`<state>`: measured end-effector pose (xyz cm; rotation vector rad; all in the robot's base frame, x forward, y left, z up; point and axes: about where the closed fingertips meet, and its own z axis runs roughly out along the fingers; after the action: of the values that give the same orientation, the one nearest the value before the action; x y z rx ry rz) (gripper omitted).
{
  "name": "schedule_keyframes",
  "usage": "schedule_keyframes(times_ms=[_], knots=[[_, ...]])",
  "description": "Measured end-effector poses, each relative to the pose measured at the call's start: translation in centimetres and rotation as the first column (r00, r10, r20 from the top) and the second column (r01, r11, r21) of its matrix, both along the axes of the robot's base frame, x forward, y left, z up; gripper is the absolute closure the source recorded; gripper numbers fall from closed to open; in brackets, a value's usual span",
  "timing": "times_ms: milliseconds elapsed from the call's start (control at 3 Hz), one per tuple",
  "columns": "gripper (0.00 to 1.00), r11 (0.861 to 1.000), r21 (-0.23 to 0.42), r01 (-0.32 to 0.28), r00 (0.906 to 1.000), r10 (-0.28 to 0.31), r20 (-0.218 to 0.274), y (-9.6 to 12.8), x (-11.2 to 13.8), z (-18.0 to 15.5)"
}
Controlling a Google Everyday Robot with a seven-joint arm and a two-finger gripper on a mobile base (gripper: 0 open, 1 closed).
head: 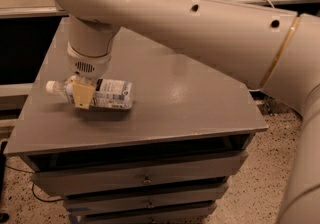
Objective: Place blue plastic bottle upright
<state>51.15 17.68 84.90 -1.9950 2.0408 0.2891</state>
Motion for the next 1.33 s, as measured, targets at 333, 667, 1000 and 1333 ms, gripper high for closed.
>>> schedule_keyframes(times_ms=[333, 667, 1000, 1333], knots=[[1.00, 0.989, 0.130, 0.065, 0.9968, -0.071, 0.039, -2.4, 3.0, 1.6], [1.00, 0.942, 0.314, 0.116, 0.9817, -0.157, 0.107, -5.4, 6.5, 4.4], [1.00, 0.866, 0.489, 0.106, 0.9572, -0.222, 0.186, -7.2, 8.6, 8.1], [1.00, 0.772, 0.632, 0.067, 0.9385, -0.264, 0.222, -8.5, 9.1, 10.4]])
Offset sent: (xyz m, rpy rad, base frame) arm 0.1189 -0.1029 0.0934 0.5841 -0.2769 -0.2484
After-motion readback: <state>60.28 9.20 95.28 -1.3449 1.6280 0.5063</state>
